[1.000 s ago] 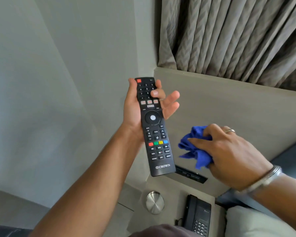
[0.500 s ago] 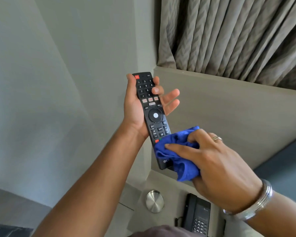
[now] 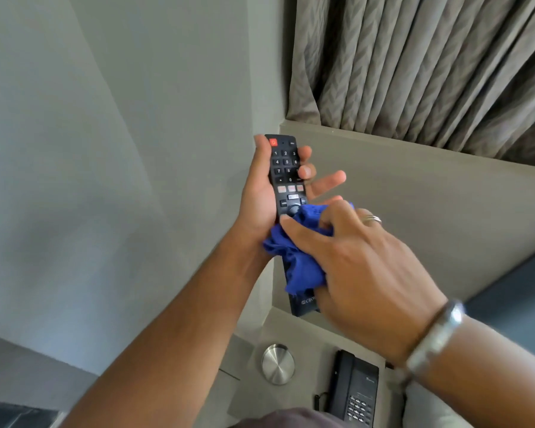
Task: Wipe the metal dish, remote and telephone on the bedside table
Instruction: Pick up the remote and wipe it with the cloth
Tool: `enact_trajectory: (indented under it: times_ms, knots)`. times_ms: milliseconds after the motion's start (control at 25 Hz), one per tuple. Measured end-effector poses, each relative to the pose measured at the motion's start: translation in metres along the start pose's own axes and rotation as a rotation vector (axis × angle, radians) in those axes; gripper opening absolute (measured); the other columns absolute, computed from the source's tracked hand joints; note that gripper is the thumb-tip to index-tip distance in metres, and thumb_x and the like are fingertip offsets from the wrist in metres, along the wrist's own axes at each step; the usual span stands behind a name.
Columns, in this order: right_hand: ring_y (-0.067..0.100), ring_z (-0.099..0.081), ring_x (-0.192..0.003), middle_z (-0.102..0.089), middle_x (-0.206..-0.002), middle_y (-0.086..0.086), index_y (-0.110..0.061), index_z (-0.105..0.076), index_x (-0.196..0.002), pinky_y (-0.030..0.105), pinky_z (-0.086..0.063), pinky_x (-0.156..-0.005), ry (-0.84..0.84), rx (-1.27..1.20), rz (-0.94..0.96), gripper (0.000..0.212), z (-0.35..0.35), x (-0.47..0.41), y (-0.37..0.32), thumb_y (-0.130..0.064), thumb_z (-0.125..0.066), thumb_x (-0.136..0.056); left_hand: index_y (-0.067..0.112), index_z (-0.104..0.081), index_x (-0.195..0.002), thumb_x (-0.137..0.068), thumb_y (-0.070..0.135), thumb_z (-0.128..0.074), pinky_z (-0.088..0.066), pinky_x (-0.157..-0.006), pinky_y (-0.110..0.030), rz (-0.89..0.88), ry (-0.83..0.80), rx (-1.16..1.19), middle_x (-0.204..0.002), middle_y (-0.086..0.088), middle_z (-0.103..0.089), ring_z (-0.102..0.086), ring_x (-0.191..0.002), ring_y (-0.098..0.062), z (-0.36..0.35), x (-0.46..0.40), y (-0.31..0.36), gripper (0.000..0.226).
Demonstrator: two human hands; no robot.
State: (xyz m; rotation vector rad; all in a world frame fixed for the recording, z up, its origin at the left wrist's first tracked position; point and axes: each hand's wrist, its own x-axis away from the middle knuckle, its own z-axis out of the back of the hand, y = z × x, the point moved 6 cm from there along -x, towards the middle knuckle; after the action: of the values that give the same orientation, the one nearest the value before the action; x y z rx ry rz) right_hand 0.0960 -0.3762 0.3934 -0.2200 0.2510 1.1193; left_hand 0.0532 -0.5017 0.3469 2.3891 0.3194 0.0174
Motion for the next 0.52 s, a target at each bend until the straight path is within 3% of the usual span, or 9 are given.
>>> enact_trajectory:
  times_ms: [200, 400, 520]
  knots:
    - [0.030, -0.050, -0.071, -0.051, -0.090, 0.007, -0.020, -0.052, -0.127, 0.036, -0.049, -0.048, -0.118, 0.003, 0.031, 0.058, -0.020, 0.006, -0.008, -0.024, -0.066, -0.070, 0.015, -0.060, -0.095, -0.090, 0.075, -0.033, -0.058, -0.079, -0.046, -0.089, 0.068, -0.005, -0.067, 0.005, -0.056, -0.071, -0.092, -0.034, 0.009, -0.001, 0.015, 0.066]
    - [0.024, -0.048, -0.062, -0.049, -0.083, 0.001, -0.028, -0.054, -0.122, 0.033, -0.045, -0.042, -0.218, 0.051, 0.186, 0.054, -0.025, 0.031, -0.005, -0.030, -0.035, -0.071, 0.015, -0.061, -0.094, -0.089, 0.075, -0.034, -0.059, -0.077, -0.044, -0.075, 0.130, 0.011, -0.066, 0.005, -0.055, -0.072, -0.089, -0.034, 0.024, 0.001, 0.010, 0.066]
    - [0.024, -0.048, -0.067, -0.048, -0.087, 0.002, -0.037, -0.054, -0.116, 0.038, -0.051, -0.047, -0.141, 0.017, 0.147, 0.045, 0.001, 0.021, 0.014, -0.029, -0.055, -0.072, 0.015, -0.060, -0.094, -0.088, 0.076, -0.035, -0.059, -0.078, -0.045, -0.067, 0.125, 0.047, -0.065, 0.005, -0.055, -0.071, -0.089, -0.032, 0.027, 0.001, 0.008, 0.066]
